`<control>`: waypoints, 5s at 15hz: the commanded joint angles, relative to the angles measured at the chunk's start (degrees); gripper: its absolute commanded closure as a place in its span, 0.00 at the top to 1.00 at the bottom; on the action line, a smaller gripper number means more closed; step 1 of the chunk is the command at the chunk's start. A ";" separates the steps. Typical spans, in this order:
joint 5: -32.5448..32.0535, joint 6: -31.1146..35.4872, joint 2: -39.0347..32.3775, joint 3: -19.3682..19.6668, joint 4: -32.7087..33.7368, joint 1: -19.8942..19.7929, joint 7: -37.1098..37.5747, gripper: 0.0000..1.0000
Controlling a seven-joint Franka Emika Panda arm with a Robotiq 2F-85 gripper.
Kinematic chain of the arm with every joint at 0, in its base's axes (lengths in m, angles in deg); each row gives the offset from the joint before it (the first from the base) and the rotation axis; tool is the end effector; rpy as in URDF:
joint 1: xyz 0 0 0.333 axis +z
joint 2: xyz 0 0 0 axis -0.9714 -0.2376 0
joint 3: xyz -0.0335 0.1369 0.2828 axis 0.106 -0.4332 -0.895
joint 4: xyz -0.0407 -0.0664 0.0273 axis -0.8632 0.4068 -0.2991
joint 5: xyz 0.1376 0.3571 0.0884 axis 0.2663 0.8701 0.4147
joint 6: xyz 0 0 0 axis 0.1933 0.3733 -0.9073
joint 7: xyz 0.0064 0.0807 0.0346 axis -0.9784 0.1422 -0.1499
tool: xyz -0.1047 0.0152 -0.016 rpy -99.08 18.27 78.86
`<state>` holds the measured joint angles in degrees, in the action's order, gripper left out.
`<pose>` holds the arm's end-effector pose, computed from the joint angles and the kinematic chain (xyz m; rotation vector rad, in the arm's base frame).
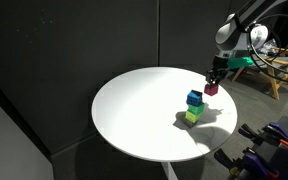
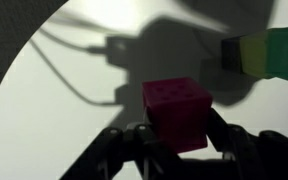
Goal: Put the pink block on the table
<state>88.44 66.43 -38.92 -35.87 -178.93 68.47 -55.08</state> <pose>0.4922 -0.1265 0.2345 -3.0135 0.3108 0.0201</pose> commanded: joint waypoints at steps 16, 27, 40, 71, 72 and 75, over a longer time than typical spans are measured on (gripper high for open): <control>0.30 7.71 -14.29 -4.78 7.95 -5.55 -2.65 0.28; -0.78 9.63 -19.00 -5.13 10.06 -6.20 -1.94 0.28; -3.51 6.96 -18.61 -3.08 9.63 -4.86 0.94 1.00; -15.20 -4.89 -2.46 -0.39 4.05 3.86 12.03 1.00; -15.18 -4.94 -2.09 -0.56 3.68 4.19 12.19 1.00; -15.20 -4.92 -0.90 -1.18 2.63 5.26 13.26 1.00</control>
<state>74.51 62.72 -42.77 -36.47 -174.32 72.91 -44.35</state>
